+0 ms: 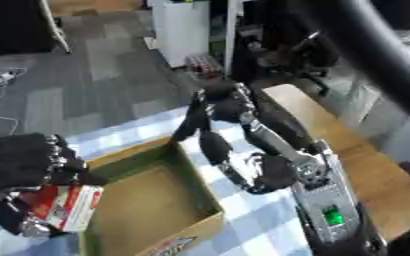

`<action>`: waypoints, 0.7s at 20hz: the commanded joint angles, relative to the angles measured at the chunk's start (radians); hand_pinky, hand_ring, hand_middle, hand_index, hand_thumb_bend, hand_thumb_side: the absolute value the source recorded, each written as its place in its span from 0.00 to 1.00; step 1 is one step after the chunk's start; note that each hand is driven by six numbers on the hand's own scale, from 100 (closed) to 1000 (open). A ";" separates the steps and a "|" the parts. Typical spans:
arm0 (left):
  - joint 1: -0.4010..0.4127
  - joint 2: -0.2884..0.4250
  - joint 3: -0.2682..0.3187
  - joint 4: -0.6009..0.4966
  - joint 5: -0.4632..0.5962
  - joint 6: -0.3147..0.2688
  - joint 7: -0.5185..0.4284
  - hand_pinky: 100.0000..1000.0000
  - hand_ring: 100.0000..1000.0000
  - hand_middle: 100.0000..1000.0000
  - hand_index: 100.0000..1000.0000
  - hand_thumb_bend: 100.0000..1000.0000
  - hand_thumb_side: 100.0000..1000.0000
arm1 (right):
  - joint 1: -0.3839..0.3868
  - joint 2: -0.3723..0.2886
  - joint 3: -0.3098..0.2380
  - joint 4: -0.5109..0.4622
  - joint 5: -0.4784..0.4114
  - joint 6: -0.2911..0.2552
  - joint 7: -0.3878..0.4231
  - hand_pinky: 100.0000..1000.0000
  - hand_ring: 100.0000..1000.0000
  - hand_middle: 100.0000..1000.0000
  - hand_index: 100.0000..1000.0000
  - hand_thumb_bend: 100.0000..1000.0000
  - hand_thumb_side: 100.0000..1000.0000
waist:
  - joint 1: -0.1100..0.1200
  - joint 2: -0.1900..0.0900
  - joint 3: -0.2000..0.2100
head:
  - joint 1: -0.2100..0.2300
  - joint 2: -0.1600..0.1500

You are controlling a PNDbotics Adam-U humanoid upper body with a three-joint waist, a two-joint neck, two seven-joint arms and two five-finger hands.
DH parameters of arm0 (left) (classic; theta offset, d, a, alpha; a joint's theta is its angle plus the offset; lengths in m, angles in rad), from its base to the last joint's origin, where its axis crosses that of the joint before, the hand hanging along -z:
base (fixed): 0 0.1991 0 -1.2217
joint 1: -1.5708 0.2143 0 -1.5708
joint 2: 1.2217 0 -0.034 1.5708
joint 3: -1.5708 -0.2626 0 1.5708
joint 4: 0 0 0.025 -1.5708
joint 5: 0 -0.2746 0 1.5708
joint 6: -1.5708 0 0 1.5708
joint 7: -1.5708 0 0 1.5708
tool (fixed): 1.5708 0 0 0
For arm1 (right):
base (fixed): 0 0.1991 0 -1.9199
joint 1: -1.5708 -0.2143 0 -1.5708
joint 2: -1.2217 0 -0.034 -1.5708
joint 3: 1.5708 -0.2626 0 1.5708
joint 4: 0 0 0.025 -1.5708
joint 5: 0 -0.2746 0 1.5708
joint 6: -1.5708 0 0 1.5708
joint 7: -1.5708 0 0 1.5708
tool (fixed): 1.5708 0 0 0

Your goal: Pick up objects on the table and place them in the box.

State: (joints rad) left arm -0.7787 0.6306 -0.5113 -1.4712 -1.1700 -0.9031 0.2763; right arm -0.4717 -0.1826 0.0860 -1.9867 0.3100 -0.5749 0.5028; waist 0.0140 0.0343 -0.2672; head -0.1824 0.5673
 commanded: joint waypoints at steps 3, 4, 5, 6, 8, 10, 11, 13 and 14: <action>-0.053 -0.035 -0.006 0.061 -0.117 -0.004 0.196 0.00 0.00 0.03 0.18 0.00 0.52 | -0.040 0.033 0.004 -0.013 -0.026 -0.010 0.051 0.32 0.29 0.41 0.58 0.00 1.00 | 0.004 -0.002 -0.024 | 0.023 -0.059; -0.056 -0.045 -0.007 0.082 -0.142 -0.004 0.227 0.00 0.00 0.04 0.18 0.00 0.52 | -0.044 0.038 0.004 -0.013 -0.030 -0.011 0.058 0.32 0.29 0.41 0.58 0.00 1.00 | 0.005 -0.001 -0.029 | 0.025 -0.064; -0.058 -0.053 -0.010 0.102 -0.170 -0.004 0.256 0.00 0.00 0.10 0.21 0.00 0.50 | -0.048 0.043 0.004 -0.013 -0.034 -0.011 0.063 0.33 0.29 0.41 0.58 0.00 1.00 | 0.006 0.000 -0.035 | 0.025 -0.070; -0.058 -0.059 -0.016 0.118 -0.203 -0.004 0.282 0.00 0.00 0.13 0.23 0.00 0.49 | -0.051 0.046 0.004 -0.013 -0.038 -0.012 0.069 0.33 0.29 0.41 0.58 0.00 1.00 | 0.007 0.001 -0.038 | 0.025 -0.074; -0.052 -0.067 -0.025 0.163 -0.286 -0.004 0.306 0.00 0.00 0.20 0.30 0.00 0.49 | -0.055 0.050 0.004 -0.013 -0.043 -0.013 0.077 0.33 0.29 0.41 0.58 0.00 1.00 | 0.008 0.003 -0.044 | 0.020 -0.085; -0.041 -0.070 -0.021 0.232 -0.396 -0.004 0.239 0.96 0.88 0.96 0.94 0.03 1.00 | -0.056 0.050 0.002 -0.013 -0.046 -0.013 0.084 0.32 0.29 0.41 0.58 0.00 1.00 | 0.009 0.003 -0.044 | 0.010 -0.092; -0.034 -0.076 -0.012 0.265 -0.440 -0.004 0.190 1.00 0.97 1.00 0.99 0.14 1.00 | -0.055 0.049 0.001 -0.013 -0.046 -0.012 0.087 0.32 0.29 0.42 0.58 0.00 1.00 | 0.010 0.003 -0.042 | 0.001 -0.094; -0.018 -0.085 0.001 0.300 -0.465 -0.004 0.109 1.00 1.00 1.00 1.00 0.19 1.00 | -0.051 0.045 -0.003 -0.013 -0.046 -0.010 0.090 0.32 0.29 0.42 0.58 0.00 1.00 | 0.009 0.002 -0.035 | -0.025 -0.098; -0.010 -0.085 0.005 0.303 -0.451 -0.004 0.077 1.00 1.00 1.00 1.00 0.19 1.00 | -0.047 0.041 -0.005 -0.013 -0.045 -0.008 0.091 0.32 0.29 0.42 0.58 0.00 1.00 | 0.009 0.001 -0.030 | -0.045 -0.101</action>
State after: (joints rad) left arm -0.7802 0.5378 -0.5227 -1.1802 -1.6009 -0.8759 0.3611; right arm -0.5098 -0.1335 0.0888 -1.9867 0.2688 -0.5529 0.5585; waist 0.0252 0.0454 -0.2956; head -0.2059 0.4838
